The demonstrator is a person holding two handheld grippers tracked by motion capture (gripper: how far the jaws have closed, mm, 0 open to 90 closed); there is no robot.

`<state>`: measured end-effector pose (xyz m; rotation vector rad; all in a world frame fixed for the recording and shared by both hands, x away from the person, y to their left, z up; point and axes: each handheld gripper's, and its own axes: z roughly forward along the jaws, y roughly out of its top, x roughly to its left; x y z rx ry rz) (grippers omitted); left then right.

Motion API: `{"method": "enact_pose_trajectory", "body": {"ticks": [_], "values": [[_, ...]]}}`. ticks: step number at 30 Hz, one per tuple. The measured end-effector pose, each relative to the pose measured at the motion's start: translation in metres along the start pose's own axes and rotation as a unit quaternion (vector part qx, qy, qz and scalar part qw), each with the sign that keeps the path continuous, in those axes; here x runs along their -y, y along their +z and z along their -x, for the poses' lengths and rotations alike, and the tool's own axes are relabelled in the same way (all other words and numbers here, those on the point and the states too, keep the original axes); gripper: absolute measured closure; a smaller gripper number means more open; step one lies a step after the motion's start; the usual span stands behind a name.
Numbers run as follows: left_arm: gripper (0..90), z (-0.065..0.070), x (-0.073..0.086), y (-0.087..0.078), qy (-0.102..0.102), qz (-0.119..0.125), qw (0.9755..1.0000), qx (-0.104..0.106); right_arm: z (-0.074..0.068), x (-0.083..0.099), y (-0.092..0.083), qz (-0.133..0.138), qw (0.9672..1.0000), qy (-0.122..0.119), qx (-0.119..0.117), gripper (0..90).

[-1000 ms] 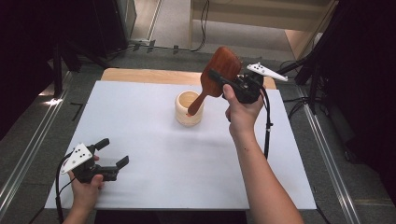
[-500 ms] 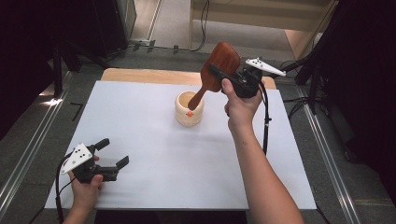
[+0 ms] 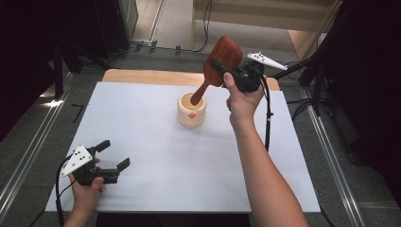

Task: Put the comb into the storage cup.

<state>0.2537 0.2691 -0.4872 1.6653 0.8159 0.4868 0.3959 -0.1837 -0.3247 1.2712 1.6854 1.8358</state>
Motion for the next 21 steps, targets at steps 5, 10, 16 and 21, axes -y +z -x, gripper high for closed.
{"method": "enact_pose_trajectory", "body": {"ticks": [5, 10, 16, 21], "values": [[0.0, 0.0, 0.0, 0.0, 0.001, -0.001, 1.0, 0.001, 0.002, -0.002, 0.005, 0.001, 1.0, -0.002, 0.003, 51.7], [0.0, 0.0, 0.0, 0.0, 0.0, -0.002, 1.0, 0.002, 0.003, -0.005, 0.01, -0.002, 1.0, -0.003, 0.009, 51.7], [0.0, -0.001, 0.0, 0.0, -0.002, 0.0, 1.0, 0.002, 0.003, -0.006, 0.017, 0.0, 0.9999, -0.006, 0.014, 51.7], [0.0, -0.001, 0.0, 0.0, -0.002, 0.0, 1.0, 0.003, 0.007, -0.002, 0.022, -0.003, 0.9998, -0.004, 0.018, 51.7]]}}
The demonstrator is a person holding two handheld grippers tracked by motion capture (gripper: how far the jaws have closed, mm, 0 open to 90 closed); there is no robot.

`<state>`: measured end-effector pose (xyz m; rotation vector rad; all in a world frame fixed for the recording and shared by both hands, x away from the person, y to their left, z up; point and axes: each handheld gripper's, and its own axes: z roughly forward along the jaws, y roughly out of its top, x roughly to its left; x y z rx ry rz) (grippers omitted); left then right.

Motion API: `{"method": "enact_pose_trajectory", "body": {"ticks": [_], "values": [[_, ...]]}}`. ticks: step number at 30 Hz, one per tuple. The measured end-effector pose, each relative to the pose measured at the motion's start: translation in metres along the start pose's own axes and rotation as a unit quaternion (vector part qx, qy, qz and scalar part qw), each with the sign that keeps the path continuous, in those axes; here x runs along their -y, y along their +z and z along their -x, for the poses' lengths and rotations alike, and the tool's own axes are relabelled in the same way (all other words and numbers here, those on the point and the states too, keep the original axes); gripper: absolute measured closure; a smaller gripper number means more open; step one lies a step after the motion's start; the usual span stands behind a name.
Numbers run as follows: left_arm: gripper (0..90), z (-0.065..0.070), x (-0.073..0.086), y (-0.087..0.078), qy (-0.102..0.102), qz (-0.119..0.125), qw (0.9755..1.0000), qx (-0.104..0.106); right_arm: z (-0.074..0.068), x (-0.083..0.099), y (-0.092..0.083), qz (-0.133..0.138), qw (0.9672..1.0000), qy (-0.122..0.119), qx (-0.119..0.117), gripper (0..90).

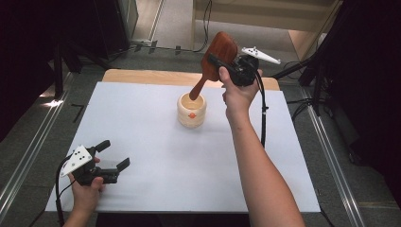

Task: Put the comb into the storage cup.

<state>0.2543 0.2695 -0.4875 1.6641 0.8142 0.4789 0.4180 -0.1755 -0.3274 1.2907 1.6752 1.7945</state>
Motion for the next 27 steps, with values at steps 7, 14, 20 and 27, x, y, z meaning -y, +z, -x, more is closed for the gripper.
{"method": "enact_pose_trajectory", "body": {"ticks": [7, 14, 20, 27], "values": [[0.0, 0.0, 0.0, 0.0, 0.0, 0.0, 1.0, 0.0, 0.003, 0.008, 0.007, -0.011, 0.9999, -0.003, 0.01, 51.6], [0.0, 0.0, 0.0, 0.0, 0.0, 0.0, 1.0, 0.001, 0.003, 0.017, 0.016, -0.022, 0.9997, -0.005, 0.014, 51.5], [0.0, 0.0, 0.0, 0.0, 0.001, -0.001, 1.0, 0.002, 0.005, 0.031, 0.022, -0.03, 0.9993, 0.001, 0.021, 51.5], [0.0, 0.0, 0.0, 0.0, 0.001, -0.001, 1.0, 0.002, 0.01, 0.048, 0.029, -0.043, 0.9986, 0.011, 0.03, 51.5]]}}
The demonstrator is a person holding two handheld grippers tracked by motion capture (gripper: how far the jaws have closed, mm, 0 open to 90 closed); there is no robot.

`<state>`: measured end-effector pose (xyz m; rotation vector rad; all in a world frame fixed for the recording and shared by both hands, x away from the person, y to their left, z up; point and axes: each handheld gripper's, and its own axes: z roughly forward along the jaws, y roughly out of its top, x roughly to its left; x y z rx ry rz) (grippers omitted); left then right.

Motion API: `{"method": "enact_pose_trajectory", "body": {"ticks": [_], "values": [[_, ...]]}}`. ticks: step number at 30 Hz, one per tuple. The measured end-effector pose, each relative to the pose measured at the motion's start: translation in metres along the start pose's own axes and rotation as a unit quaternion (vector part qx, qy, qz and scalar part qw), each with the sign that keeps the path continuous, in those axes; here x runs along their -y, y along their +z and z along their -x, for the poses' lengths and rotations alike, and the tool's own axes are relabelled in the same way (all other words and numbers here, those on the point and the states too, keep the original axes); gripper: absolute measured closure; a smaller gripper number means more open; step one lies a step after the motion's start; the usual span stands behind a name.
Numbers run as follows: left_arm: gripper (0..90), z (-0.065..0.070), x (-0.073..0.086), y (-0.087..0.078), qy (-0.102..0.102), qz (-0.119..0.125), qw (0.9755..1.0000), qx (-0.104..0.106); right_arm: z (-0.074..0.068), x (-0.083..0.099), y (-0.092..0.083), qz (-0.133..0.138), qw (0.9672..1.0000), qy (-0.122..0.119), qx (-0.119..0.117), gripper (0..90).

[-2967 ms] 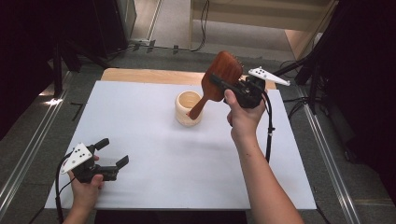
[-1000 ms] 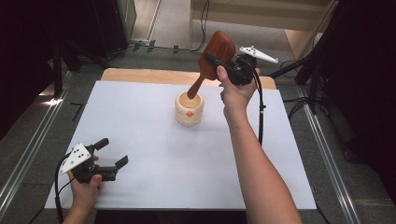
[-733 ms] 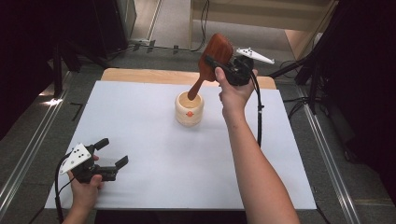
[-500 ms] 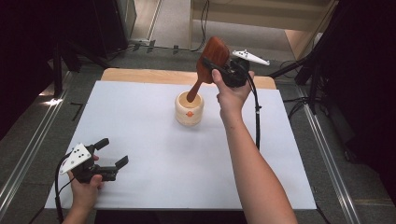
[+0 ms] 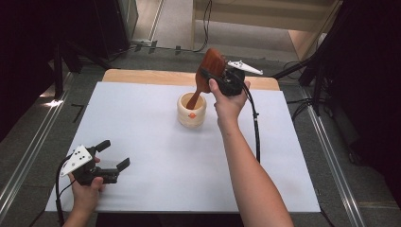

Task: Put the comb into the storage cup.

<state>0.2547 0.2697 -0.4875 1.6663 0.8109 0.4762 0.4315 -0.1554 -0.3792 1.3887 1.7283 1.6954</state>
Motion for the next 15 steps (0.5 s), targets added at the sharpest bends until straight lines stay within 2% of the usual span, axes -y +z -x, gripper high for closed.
{"method": "enact_pose_trajectory", "body": {"ticks": [15], "values": [[0.0, 0.0, 0.0, 0.0, 0.001, 0.0, 1.0, 0.001, 0.005, 0.025, 0.01, -0.012, 0.9998, 0.018, 0.004, 51.5]]}}
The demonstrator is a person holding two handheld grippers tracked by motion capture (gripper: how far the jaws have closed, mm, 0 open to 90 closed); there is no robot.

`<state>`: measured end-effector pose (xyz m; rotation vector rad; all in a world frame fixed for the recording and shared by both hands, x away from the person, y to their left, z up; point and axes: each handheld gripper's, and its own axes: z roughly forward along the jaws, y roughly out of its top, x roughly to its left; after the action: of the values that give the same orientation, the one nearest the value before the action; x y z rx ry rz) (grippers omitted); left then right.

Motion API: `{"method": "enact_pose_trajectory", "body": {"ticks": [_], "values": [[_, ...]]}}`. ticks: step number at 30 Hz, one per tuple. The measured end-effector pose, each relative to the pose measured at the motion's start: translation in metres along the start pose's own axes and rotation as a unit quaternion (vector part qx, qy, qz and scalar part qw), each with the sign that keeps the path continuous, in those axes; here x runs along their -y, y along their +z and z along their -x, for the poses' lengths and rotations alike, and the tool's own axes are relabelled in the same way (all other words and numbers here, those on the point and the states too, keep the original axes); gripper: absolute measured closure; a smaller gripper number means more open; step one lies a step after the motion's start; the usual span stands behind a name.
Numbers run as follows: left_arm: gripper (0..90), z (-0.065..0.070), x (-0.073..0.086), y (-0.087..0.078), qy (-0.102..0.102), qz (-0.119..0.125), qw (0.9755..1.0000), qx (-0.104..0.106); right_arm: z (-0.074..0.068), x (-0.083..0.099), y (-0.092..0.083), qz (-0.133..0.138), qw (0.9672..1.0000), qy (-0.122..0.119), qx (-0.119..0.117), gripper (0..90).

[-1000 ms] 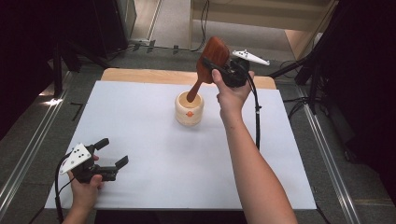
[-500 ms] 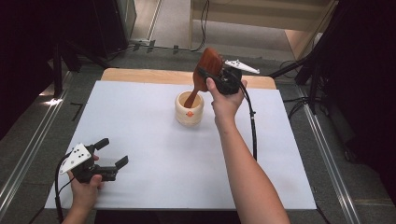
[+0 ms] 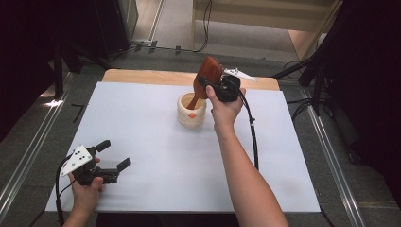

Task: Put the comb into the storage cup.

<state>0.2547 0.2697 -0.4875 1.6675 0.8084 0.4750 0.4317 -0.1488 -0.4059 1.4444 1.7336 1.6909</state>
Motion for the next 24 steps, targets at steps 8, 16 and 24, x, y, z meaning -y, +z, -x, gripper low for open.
{"method": "enact_pose_trajectory", "body": {"ticks": [8, 16, 24], "values": [[0.0, 0.0, 0.0, 0.0, 0.0, 0.0, 1.0, 0.001, 0.001, 0.012, 0.004, -0.004, 0.9999, 0.009, 0.003, 51.5], [0.0, 0.0, 0.0, 0.0, 0.002, 0.0, 1.0, 0.001, 0.003, 0.021, 0.007, -0.008, 0.9998, 0.015, 0.006, 51.4], [0.0, 0.0, 0.0, 0.0, 0.002, -0.001, 1.0, 0.0, 0.004, 0.026, 0.01, -0.008, 0.9997, 0.022, 0.005, 51.3]]}}
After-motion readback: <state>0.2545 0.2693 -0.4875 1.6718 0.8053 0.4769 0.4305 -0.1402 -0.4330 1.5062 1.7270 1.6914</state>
